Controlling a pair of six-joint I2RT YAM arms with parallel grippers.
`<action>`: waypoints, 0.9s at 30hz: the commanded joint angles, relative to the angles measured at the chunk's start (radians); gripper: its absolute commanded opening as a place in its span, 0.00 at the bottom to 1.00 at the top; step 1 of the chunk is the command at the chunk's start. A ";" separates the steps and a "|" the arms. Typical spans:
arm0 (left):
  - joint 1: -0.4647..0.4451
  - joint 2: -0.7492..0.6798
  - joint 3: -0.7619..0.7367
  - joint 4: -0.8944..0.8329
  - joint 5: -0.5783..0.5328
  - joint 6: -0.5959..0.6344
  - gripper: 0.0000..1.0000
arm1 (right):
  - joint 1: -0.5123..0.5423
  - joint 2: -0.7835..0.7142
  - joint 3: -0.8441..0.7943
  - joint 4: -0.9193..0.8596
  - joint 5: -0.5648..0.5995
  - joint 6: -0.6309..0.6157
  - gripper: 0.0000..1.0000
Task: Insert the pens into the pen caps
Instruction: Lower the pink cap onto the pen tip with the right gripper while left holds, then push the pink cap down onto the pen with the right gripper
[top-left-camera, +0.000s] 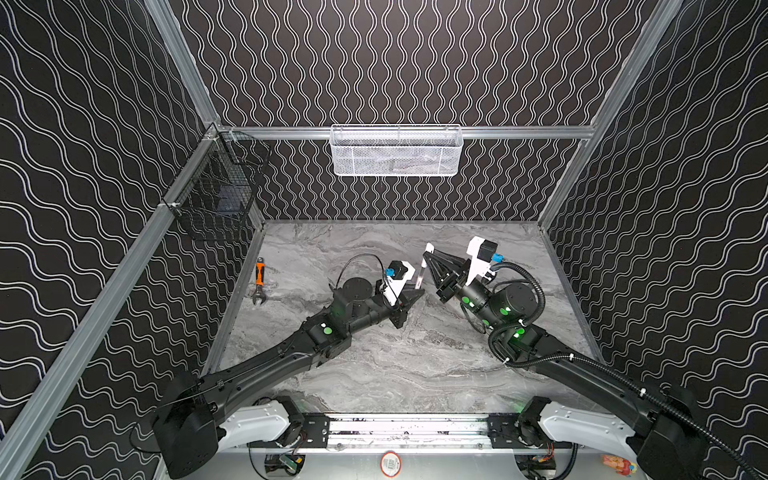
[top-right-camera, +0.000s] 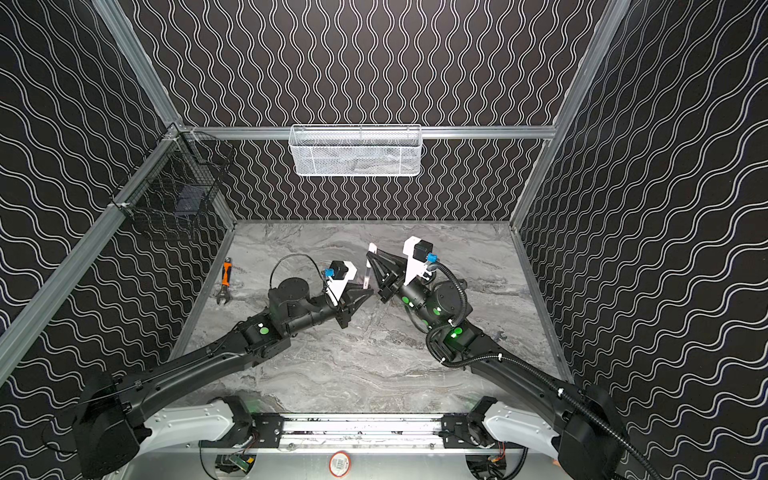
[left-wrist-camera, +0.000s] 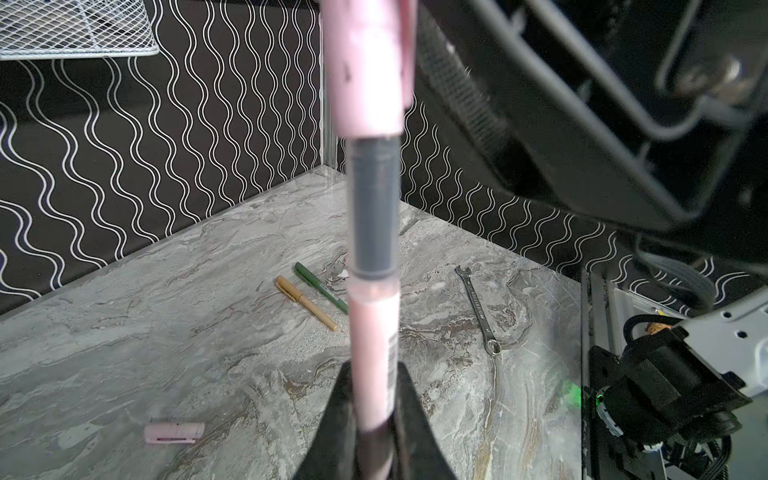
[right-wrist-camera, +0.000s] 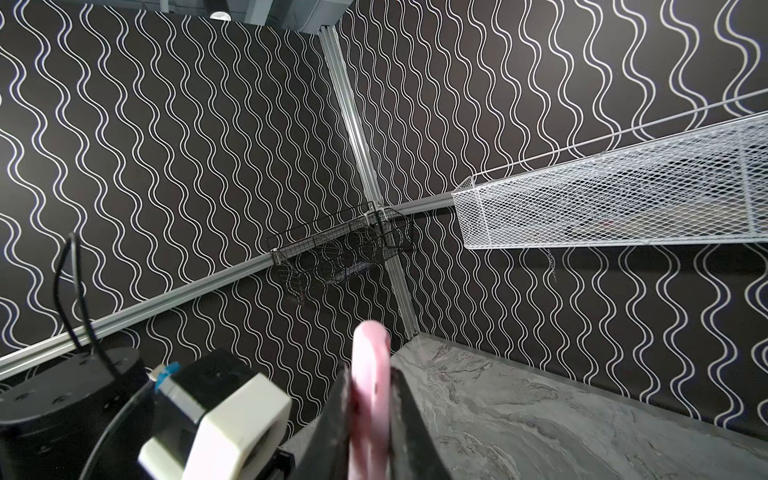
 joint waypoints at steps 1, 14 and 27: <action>0.000 0.002 0.005 0.086 -0.002 0.024 0.07 | 0.002 -0.006 0.000 -0.036 -0.011 -0.021 0.18; 0.000 0.007 0.010 0.082 0.015 0.028 0.07 | 0.002 0.019 0.031 -0.043 -0.039 0.006 0.13; -0.002 0.002 0.006 0.089 0.021 0.026 0.07 | 0.001 0.013 0.004 0.008 -0.004 0.056 0.13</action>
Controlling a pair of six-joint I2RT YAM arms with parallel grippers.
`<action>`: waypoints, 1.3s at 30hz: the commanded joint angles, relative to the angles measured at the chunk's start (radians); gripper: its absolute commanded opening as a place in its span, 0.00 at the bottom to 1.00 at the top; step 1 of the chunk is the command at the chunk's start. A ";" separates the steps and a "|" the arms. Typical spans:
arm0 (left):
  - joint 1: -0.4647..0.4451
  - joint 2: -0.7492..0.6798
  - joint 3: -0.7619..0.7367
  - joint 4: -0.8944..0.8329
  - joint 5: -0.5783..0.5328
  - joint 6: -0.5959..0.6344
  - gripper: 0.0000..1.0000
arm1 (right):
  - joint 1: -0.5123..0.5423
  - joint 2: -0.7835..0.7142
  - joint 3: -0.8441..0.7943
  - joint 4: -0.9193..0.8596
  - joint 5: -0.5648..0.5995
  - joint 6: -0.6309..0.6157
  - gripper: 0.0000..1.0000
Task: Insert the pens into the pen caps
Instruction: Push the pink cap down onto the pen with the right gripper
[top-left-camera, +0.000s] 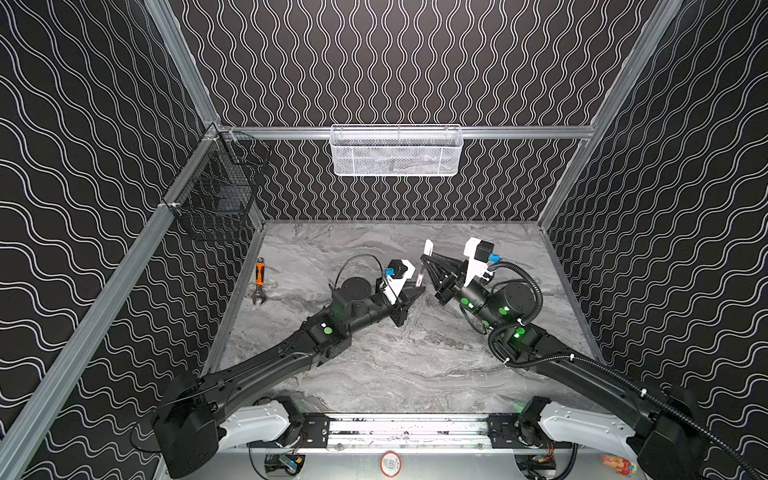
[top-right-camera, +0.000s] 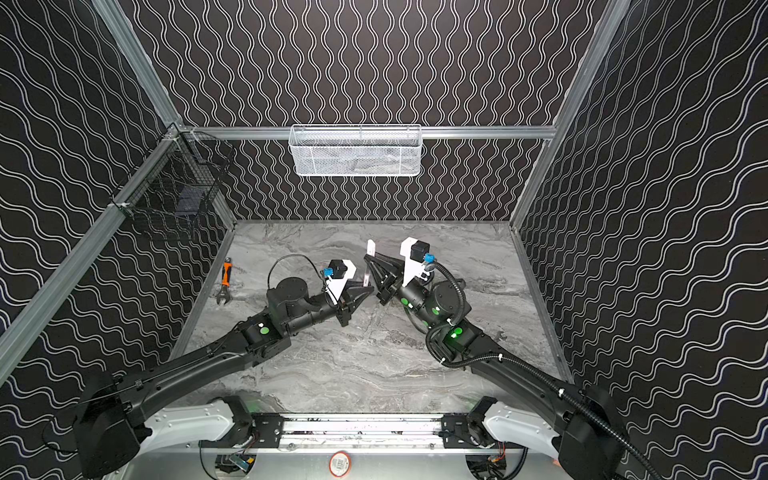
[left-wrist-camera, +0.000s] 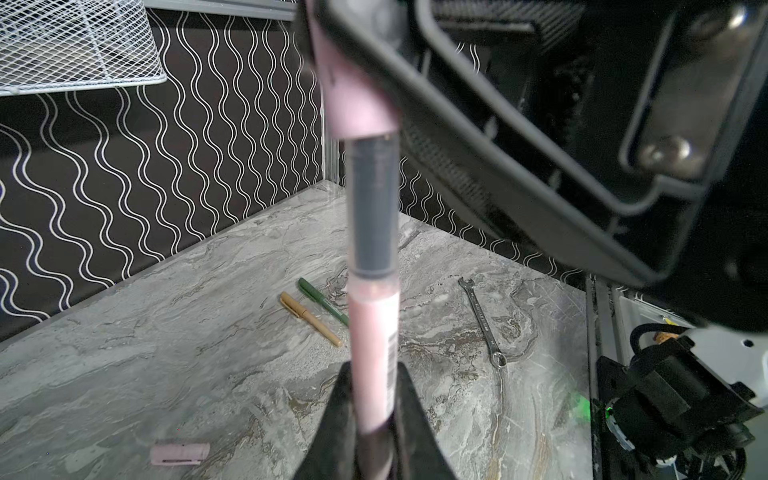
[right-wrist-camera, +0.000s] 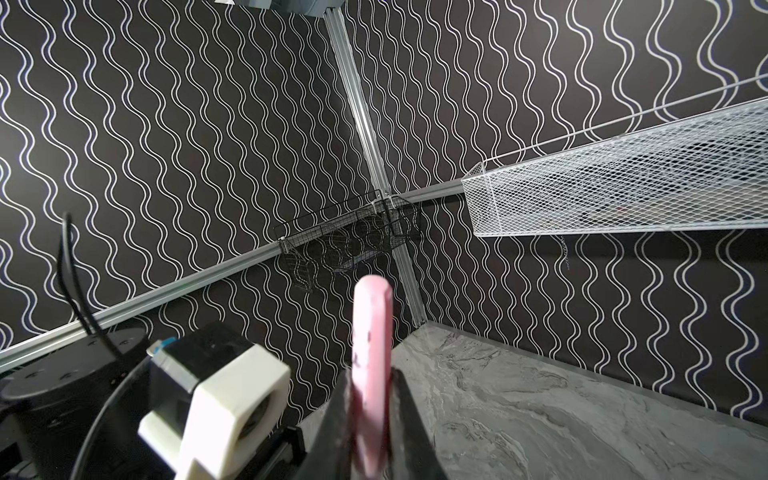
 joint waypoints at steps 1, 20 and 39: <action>0.000 -0.002 0.003 0.058 0.019 0.009 0.07 | 0.000 0.012 0.004 0.022 0.011 0.037 0.13; -0.001 -0.014 0.001 0.065 0.016 0.002 0.06 | -0.003 0.001 -0.013 0.024 -0.024 0.044 0.13; -0.002 -0.027 0.002 0.060 0.029 0.007 0.06 | -0.040 0.015 -0.007 0.043 -0.001 0.082 0.14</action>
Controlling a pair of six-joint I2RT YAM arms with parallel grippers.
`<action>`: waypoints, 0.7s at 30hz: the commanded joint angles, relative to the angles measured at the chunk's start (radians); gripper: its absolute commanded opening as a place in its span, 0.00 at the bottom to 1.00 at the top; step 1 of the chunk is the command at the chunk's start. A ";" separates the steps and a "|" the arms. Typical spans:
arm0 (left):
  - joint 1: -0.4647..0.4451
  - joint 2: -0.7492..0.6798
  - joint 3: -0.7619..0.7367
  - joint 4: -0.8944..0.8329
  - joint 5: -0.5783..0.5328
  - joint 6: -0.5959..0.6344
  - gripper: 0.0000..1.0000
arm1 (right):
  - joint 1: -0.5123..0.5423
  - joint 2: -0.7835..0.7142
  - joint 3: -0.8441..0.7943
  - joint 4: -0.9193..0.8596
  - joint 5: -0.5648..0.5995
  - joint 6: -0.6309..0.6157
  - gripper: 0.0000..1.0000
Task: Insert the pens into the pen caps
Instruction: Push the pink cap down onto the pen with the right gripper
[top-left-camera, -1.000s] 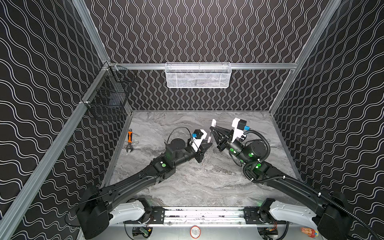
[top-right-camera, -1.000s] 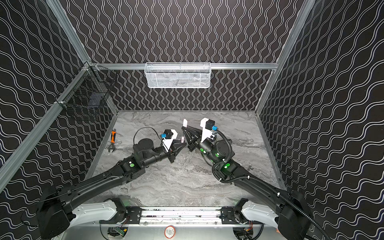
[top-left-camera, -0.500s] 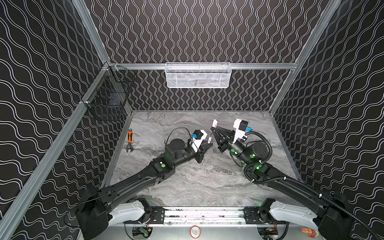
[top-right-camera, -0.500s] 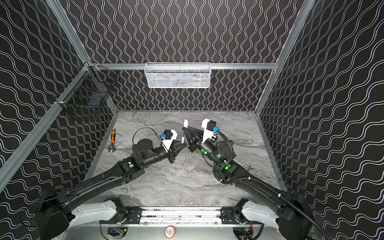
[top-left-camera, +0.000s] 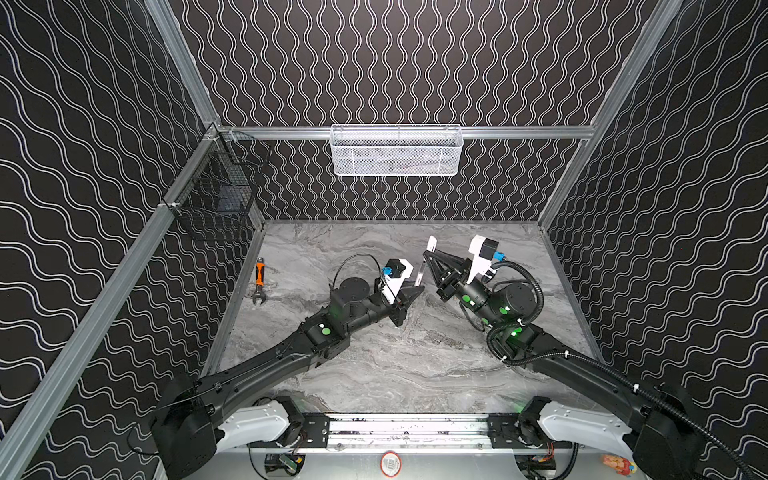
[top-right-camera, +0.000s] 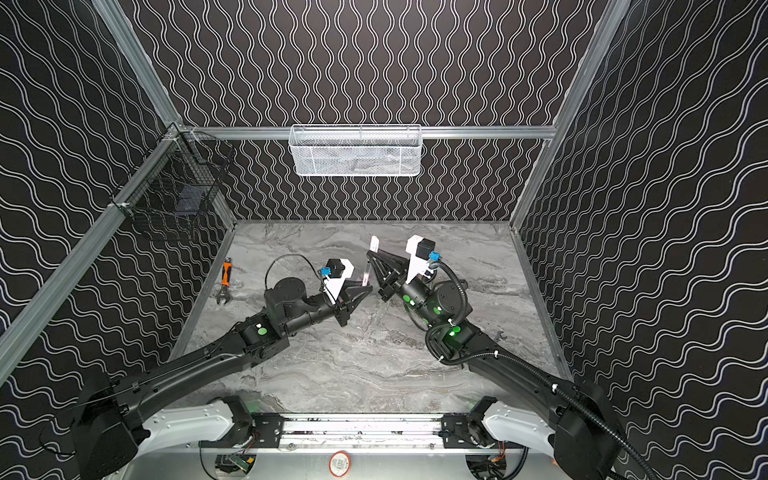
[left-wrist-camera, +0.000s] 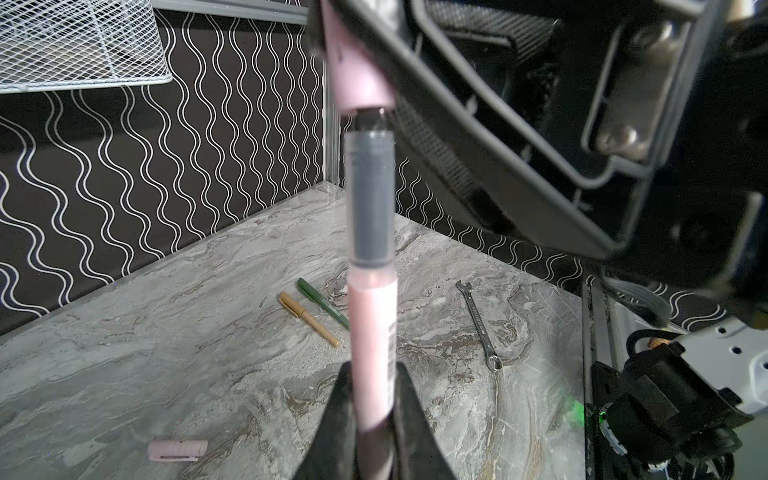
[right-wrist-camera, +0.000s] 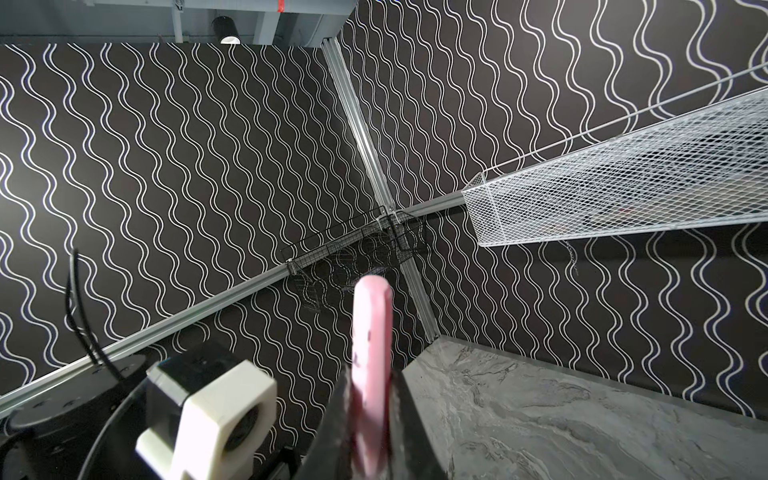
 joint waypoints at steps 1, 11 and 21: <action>-0.002 -0.009 0.005 0.066 0.035 0.026 0.06 | -0.006 -0.008 0.010 -0.043 0.013 0.008 0.14; -0.002 -0.006 0.003 0.068 0.030 0.022 0.06 | -0.005 0.019 -0.014 -0.004 -0.089 0.078 0.15; -0.002 -0.021 -0.001 0.075 0.023 0.019 0.06 | -0.005 -0.005 -0.061 0.054 -0.095 0.112 0.16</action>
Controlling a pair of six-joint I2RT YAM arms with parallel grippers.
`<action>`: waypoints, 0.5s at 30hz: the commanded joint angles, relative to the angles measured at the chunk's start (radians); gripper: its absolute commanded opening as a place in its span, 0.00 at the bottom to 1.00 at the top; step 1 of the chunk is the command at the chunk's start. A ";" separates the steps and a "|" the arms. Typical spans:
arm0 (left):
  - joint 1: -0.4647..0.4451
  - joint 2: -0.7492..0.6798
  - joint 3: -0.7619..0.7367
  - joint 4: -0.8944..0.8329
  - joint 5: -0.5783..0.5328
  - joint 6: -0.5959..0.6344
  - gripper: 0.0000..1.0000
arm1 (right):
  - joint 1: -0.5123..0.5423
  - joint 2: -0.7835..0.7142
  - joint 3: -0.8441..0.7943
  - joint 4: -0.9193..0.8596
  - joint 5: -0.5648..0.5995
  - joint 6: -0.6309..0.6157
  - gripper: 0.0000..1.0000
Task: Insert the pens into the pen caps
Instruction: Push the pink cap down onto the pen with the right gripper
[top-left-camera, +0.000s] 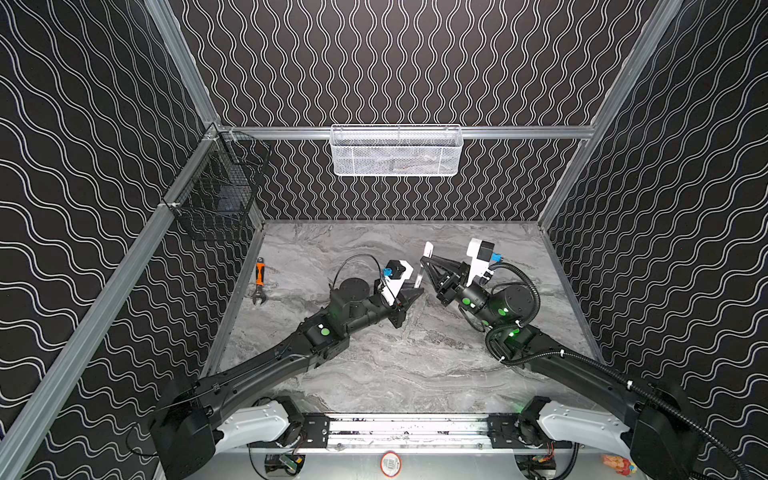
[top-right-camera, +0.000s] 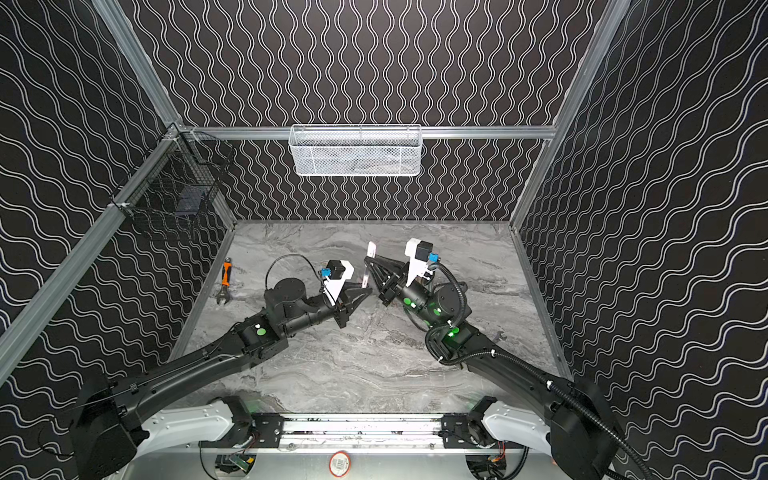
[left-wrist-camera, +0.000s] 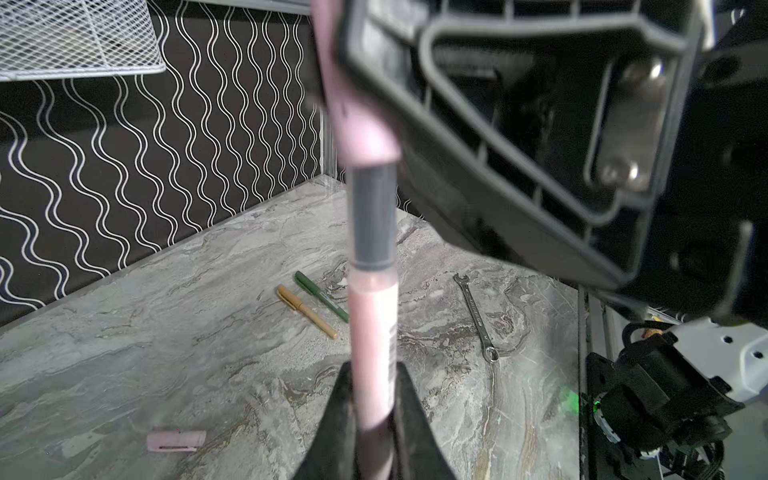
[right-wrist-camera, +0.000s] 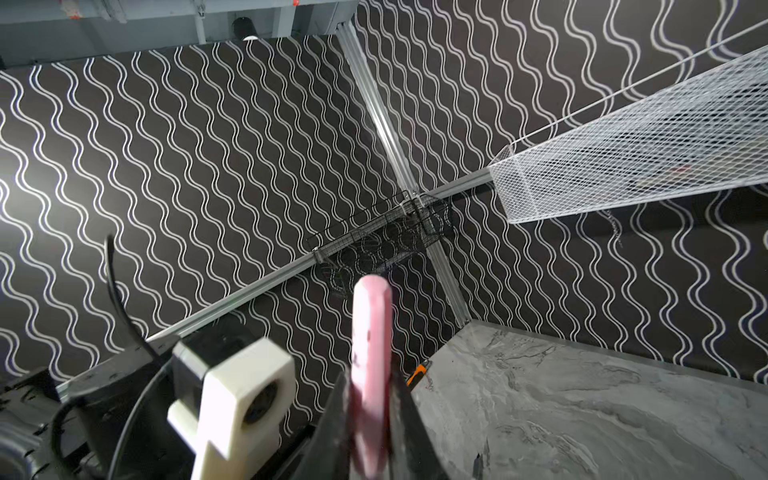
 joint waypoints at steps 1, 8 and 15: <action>-0.002 -0.009 -0.002 0.098 0.013 0.019 0.06 | 0.002 -0.019 -0.020 -0.002 0.001 0.016 0.16; -0.003 -0.014 -0.002 0.099 0.006 0.023 0.06 | 0.002 -0.016 -0.006 -0.024 -0.027 0.002 0.19; -0.002 0.005 0.006 0.090 0.012 0.023 0.06 | 0.004 -0.046 0.038 -0.138 -0.030 -0.062 0.35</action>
